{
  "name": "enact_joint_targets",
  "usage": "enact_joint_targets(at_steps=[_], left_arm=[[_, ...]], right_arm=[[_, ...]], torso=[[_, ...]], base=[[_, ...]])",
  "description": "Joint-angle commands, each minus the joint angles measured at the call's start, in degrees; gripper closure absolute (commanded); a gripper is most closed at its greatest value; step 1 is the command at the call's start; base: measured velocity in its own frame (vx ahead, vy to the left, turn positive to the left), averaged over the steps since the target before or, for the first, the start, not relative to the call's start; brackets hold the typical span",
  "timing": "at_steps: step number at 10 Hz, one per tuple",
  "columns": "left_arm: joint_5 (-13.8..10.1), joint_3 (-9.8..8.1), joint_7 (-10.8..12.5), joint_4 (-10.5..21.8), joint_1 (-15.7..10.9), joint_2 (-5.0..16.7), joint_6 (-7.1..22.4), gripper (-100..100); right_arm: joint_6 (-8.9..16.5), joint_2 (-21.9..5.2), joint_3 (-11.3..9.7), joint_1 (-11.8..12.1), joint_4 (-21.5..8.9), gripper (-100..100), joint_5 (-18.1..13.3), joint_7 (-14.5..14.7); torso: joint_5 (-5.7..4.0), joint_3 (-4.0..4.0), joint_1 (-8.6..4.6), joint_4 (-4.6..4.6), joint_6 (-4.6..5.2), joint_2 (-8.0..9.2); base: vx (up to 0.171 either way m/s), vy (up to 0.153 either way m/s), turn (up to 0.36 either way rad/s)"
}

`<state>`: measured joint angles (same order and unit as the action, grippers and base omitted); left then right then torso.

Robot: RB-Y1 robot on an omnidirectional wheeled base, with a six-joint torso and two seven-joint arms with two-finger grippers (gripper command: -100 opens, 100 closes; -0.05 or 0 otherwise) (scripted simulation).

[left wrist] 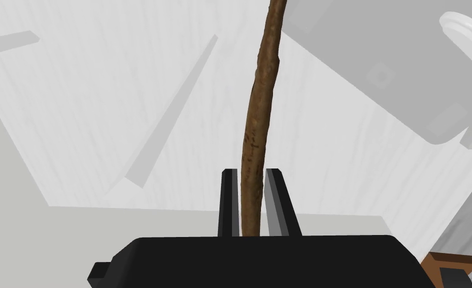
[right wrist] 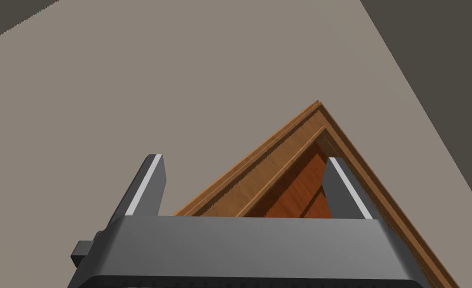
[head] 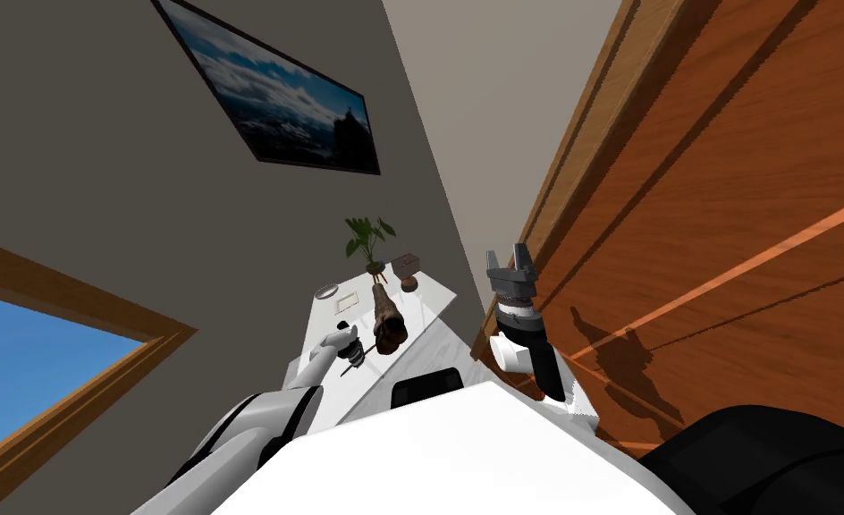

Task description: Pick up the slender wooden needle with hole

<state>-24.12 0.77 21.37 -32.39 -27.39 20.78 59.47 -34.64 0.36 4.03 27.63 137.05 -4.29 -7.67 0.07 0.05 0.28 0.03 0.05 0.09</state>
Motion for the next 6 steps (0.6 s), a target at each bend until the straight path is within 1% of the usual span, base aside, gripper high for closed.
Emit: enact_joint_targets(at_steps=[1,2,3,4,5,6], left_arm=[[0.9,-2.86,-0.5,1.6,-0.7,0.3,-0.1,100],[0.9,-4.35,-0.5,1.6,-0.7,0.3,-0.1,100],[3.1,-6.18,-0.9,1.6,-0.1,1.0,0.6,100],[3.1,-7.72,-0.9,1.3,-0.1,1.0,0.6,100],[3.1,-9.38,-0.9,1.5,-0.1,1.0,0.6,100],[5.4,-11.11,-1.3,1.6,0.5,1.7,1.2,100]], right_arm=[[0.0,0.0,0.0,0.0,0.0,0,0.0,0.0],[0.0,0.0,0.0,0.0,0.0,0,0.0,0.0],[0.0,0.0,0.0,0.0,0.0,0,0.0,0.0],[0.0,0.0,0.0,0.0,0.0,0,0.0,0.0],[0.0,0.0,0.0,0.0,0.0,0,0.0,0.0],[0.0,0.0,0.0,0.0,0.0,0,0.0,0.0]], torso=[[0.0,0.0,0.0,0.0,0.0,0.0],[-0.01,0.02,0.03,0.03,-0.03,0.01],[-0.02,-0.03,0.03,-0.01,-0.09,-0.07],[-0.01,-0.01,0.01,0.01,0.0,-0.04],[-0.01,0.01,0.02,0.02,-0.03,0.01],[-0.02,-0.02,0.02,-0.01,-0.08,-0.06]], base=[[-0.066,0.02,-0.245],[-0.03,0.012,-0.001],[-0.045,0.005,-0.283],[-0.066,0.014,-0.233],[-0.039,0.006,-0.035],[-0.055,-0.007,-0.389]])
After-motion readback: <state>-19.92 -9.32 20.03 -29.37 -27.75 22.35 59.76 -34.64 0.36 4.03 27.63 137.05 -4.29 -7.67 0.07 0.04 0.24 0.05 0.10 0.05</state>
